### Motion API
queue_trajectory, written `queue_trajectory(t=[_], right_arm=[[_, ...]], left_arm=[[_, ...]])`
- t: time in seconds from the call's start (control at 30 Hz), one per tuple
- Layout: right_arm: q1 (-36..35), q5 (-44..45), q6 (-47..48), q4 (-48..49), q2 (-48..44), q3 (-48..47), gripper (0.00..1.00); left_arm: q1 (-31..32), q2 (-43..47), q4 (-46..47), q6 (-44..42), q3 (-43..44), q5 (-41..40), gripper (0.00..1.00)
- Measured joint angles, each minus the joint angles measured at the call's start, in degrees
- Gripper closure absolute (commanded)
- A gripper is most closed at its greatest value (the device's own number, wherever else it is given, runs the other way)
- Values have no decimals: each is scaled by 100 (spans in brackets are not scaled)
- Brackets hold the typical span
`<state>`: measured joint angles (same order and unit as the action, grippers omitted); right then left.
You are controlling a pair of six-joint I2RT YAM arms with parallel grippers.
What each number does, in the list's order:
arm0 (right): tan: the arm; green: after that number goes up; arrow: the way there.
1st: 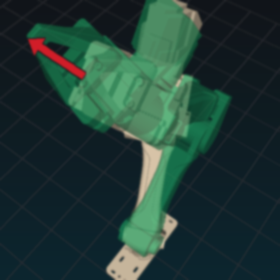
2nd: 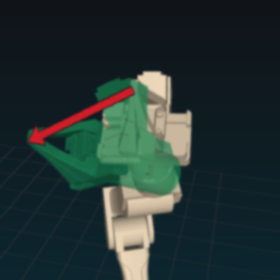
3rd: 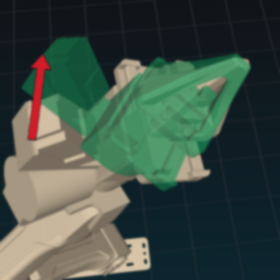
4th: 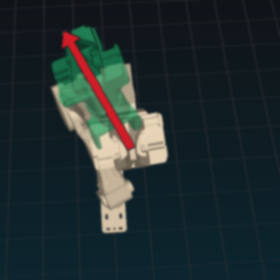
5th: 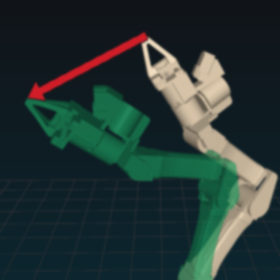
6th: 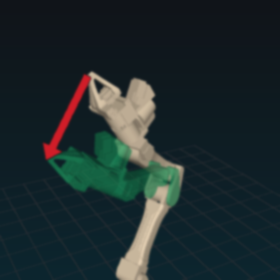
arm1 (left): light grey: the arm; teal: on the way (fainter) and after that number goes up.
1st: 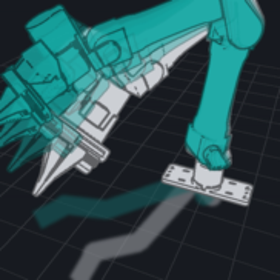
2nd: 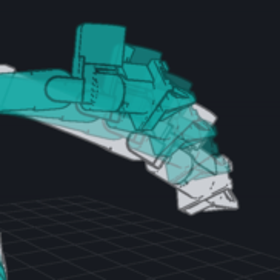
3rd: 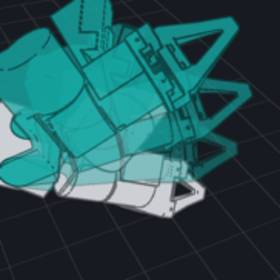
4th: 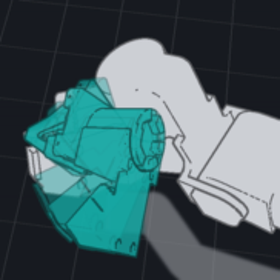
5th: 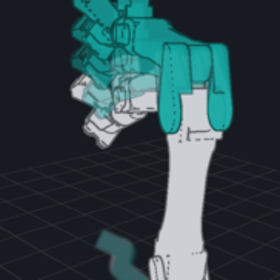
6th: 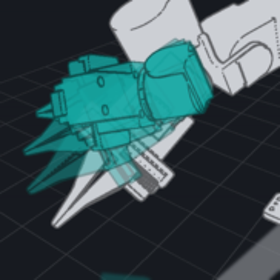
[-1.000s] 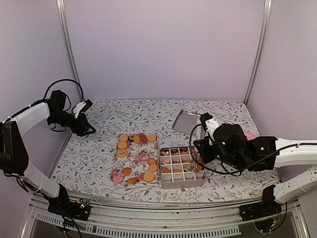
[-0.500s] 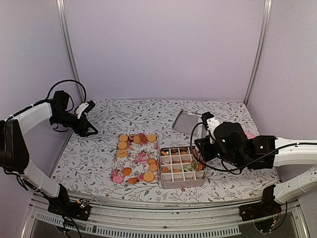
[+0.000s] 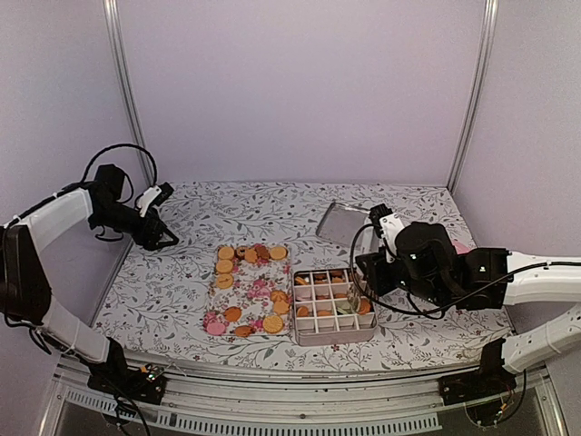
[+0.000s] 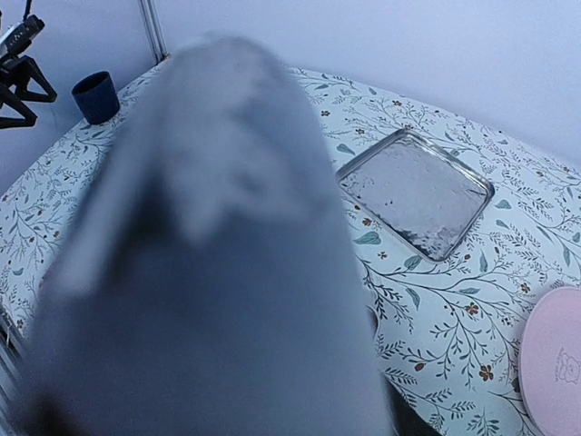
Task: Pack the cookies
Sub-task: Place the fake cookies in the empty pocket of the box, then adjust the fake cookies in the empty pocket of the box.
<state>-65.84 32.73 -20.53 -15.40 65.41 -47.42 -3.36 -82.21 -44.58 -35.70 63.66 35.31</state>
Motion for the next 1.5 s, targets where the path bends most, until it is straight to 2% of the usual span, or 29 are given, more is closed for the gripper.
queue_trajectory(t=[0.17, 0.57, 0.87, 1.3, 1.5], right_arm=[[2, -9, 22, 0, -48, -33, 62], [2, -378, -76, -87, 142, -24, 59], [2, -284, -35, -114, 142, -20, 60], [2, 164, 326, -131, -269, -31, 60], [2, 103, 800, 374, 120, -382, 60]], left_arm=[[0, 129, -11, -57, -85, -15, 17], [0, 223, -17, -173, -111, -52, 17], [0, 293, -22, -201, -114, -87, 18], [9, 313, -26, -197, -116, -79, 18], [9, 313, -31, -157, -114, -55, 18]])
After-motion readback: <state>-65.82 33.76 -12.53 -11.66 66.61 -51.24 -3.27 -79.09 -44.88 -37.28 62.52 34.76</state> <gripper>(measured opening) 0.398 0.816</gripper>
